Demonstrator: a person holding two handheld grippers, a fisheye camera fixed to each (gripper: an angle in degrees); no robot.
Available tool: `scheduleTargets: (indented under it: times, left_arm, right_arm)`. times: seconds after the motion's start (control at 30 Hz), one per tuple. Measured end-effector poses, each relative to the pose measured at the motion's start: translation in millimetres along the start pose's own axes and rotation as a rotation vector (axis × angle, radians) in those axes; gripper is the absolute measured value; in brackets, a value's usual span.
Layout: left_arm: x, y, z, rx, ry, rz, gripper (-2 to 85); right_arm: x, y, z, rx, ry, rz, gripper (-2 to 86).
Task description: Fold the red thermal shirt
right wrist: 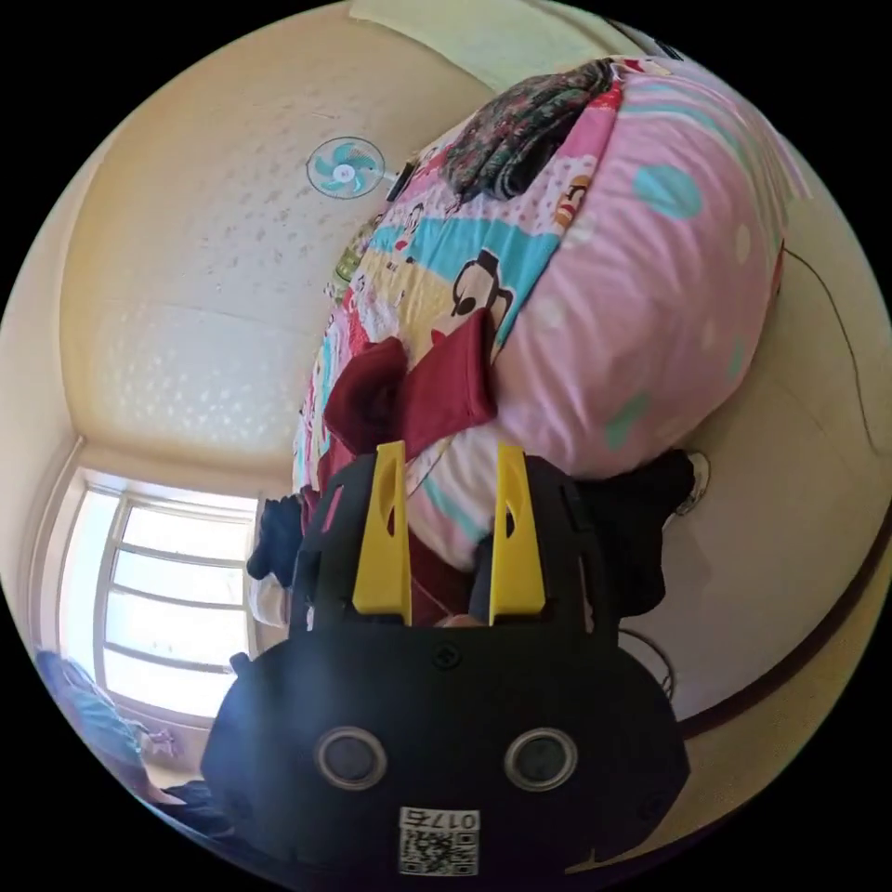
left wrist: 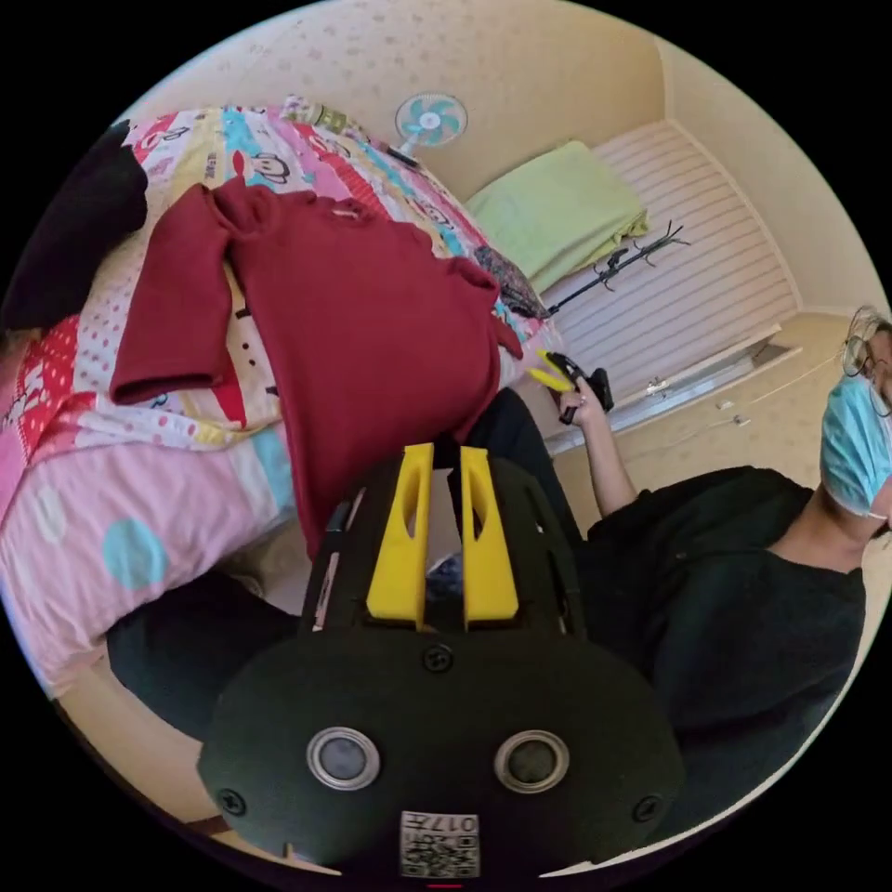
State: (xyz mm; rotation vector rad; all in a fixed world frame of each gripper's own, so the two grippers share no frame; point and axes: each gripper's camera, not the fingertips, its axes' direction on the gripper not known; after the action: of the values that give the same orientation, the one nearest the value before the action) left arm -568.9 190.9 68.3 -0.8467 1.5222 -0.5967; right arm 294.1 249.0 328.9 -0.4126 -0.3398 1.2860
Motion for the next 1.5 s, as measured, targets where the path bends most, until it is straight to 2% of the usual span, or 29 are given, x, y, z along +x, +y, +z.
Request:
scheduleTargets:
  times: [0.07, 0.13, 0.17, 0.2, 0.23, 0.3, 0.33, 0.37, 0.43, 0.5, 0.57, 0.67, 0.73, 0.8, 0.83, 0.9, 0.97, 1.03, 1.1, 1.17, 1.2, 1.23, 1.3, 1.37, 1.43, 1.5]
  left_arm:
    - [8, -18, -13, 0.149, 0.008, 0.017, 7.5]
    - [11, -29, -20, 0.279, -0.110, 0.047, 8.4]
    - [4, -33, -17, 0.330, -0.249, 0.037, 8.6]
    - [-9, -35, -6, 0.334, -0.390, 0.023, 8.4]
    - [-19, -37, 2, 0.309, -0.451, 0.018, 8.1]
    - [-64, -42, 44, -0.030, -0.525, -0.055, 6.8]
    - [-66, -38, 43, -0.017, -0.518, -0.049, 6.5]
    - [-58, -20, 28, 0.102, -0.523, 0.011, 5.7]
    - [-52, -1, 20, 0.144, -0.569, 0.096, 5.1]
    - [-51, 18, 9, 0.248, -0.598, 0.148, 4.9]
    - [-59, 22, -2, 0.306, -0.563, 0.119, 4.6]
    - [-81, 27, -34, 0.380, -0.436, 0.067, 3.0]
    - [-99, 29, -55, 0.406, -0.319, 0.031, 1.6]
    - [-127, 30, -79, 0.433, -0.140, -0.042, 0.0]
    - [-133, 30, -84, 0.438, -0.098, -0.057, -0.1]
    - [-148, 29, -100, 0.447, 0.005, -0.082, -0.7]
    - [-149, 28, -109, 0.451, 0.016, -0.082, -0.8]
    - [-145, 27, -116, 0.452, -0.002, -0.079, -0.9]
    - [-142, 24, -125, 0.448, -0.018, -0.074, -1.0]
    - [-142, 20, -130, 0.438, -0.011, -0.072, -0.9]
    - [-143, 17, -133, 0.430, -0.002, -0.069, -0.9]
    - [-144, 16, -135, 0.426, 0.003, -0.069, -0.8]
    - [-145, 13, -139, 0.424, 0.020, -0.071, -0.5]
    - [-141, 12, -142, 0.422, 0.010, -0.066, 0.3]
    - [-129, 9, -149, 0.412, -0.032, -0.033, 2.3]
    - [-95, 9, -171, 0.451, -0.231, 0.036, 6.1]
  right_arm:
    - [9, -9, 18, 0.042, 0.034, 0.089, 12.4]
    - [20, -18, 26, 0.083, 0.033, 0.187, 9.4]
    - [22, -20, 25, 0.087, 0.023, 0.201, 8.3]
    - [23, -25, 17, 0.113, -0.037, 0.187, 6.5]
    - [21, -32, 1, 0.161, -0.117, 0.172, 5.2]
    - [13, -45, -34, 0.274, -0.129, 0.174, 4.5]
    - [0, -56, -62, 0.368, -0.106, 0.122, 4.2]
    - [-8, -62, -76, 0.412, -0.085, 0.085, 4.1]
    - [-49, -86, -117, 0.540, 0.037, -0.018, 3.7]
    - [-88, -106, -121, 0.548, 0.112, -0.098, 3.6]
    - [-138, -119, -105, 0.489, 0.081, -0.187, 3.6]
    - [-260, -98, -51, 0.420, -0.014, -0.510, 3.9]
    - [-354, -56, 17, 0.286, -0.091, -0.729, 4.6]
    - [-399, -21, 73, 0.149, -0.230, -0.800, 5.7]
    - [-418, 3, 108, 0.049, -0.360, -0.860, 6.6]
    - [-435, 35, 155, -0.050, -0.450, -0.927, 9.0]
    - [-438, 57, 190, -0.021, -0.360, -0.953, 10.9]
    - [-421, 70, 234, 0.088, -0.122, -0.972, 10.6]
    - [-392, 63, 279, 0.063, 0.083, -0.917, 9.9]
    - [-349, 51, 338, -0.116, 0.320, -0.880, 9.5]
    - [-307, 45, 387, -0.312, 0.537, -0.821, 9.4]
    - [-266, 50, 421, -0.437, 0.640, -0.810, 9.2]
    - [-255, 63, 397, -0.269, 0.515, -0.888, 8.5]
    - [-253, 54, 398, -0.351, 0.522, -0.797, 7.9]
    - [-253, 56, 388, -0.430, 0.482, -0.797, 7.1]
    - [-246, 66, 374, -0.430, 0.444, -0.839, 6.0]
